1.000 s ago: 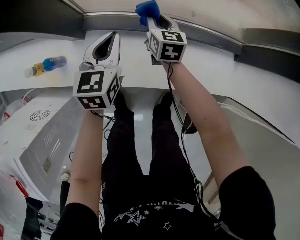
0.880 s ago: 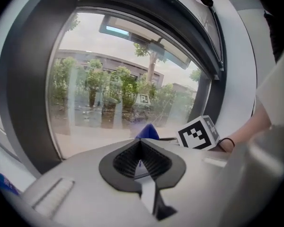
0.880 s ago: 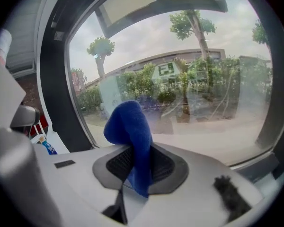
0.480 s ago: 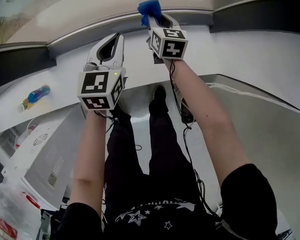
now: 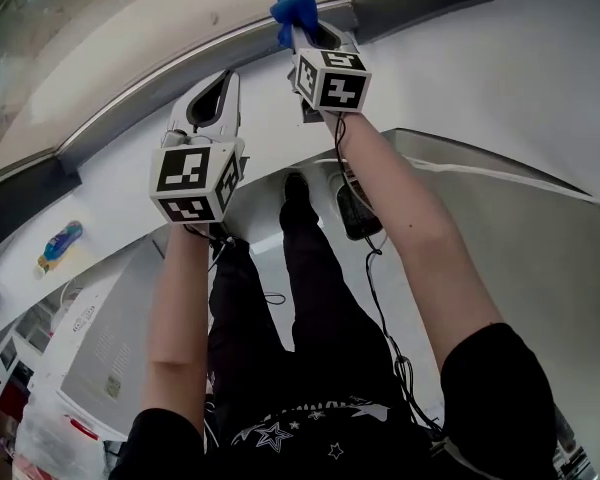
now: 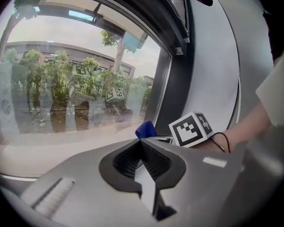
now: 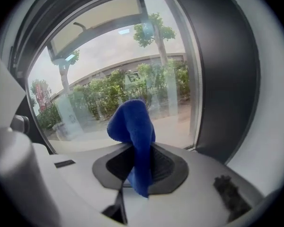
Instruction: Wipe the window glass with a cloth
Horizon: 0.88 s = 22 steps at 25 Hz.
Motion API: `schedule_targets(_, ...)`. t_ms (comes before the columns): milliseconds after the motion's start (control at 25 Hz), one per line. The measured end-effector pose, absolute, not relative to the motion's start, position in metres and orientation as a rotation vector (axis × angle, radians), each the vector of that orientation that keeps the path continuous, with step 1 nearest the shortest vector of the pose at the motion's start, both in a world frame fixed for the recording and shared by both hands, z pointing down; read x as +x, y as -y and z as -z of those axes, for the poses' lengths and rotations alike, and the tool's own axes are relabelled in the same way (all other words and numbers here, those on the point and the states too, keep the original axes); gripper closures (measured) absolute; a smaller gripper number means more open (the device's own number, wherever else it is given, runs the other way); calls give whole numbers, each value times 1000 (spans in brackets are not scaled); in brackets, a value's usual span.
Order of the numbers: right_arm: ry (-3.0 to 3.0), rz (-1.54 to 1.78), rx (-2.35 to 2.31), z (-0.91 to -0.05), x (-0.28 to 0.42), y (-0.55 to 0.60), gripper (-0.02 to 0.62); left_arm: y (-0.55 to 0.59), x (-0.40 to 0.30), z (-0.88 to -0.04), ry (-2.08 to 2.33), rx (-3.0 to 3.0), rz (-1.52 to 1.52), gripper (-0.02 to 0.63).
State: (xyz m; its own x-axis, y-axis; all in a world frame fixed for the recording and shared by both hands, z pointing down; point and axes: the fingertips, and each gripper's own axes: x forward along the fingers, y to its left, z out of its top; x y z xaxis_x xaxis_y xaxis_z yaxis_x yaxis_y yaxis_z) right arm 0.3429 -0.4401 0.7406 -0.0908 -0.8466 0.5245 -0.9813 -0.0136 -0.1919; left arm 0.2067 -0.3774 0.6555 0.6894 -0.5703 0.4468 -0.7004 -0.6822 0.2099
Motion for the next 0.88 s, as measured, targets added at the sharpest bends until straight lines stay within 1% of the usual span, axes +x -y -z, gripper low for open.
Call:
schedule_targets(200, 1956, -783, 1976, -733, 402, 433, 518, 378, 256, -650, 964, 2548, -475, 598)
schedule_targets(440, 1970, -736, 1951, -713, 430, 431, 518, 376, 279, -629, 997, 2552, -428, 598)
schedule_targets(600, 2005, -742, 1950, -700, 426, 423, 518, 367, 270, -619, 1037, 2538, -437, 598)
schedule_targets(880, 1990, -934, 1960, -710, 394, 371, 518, 342, 226, -600, 1091, 2507, -464, 598)
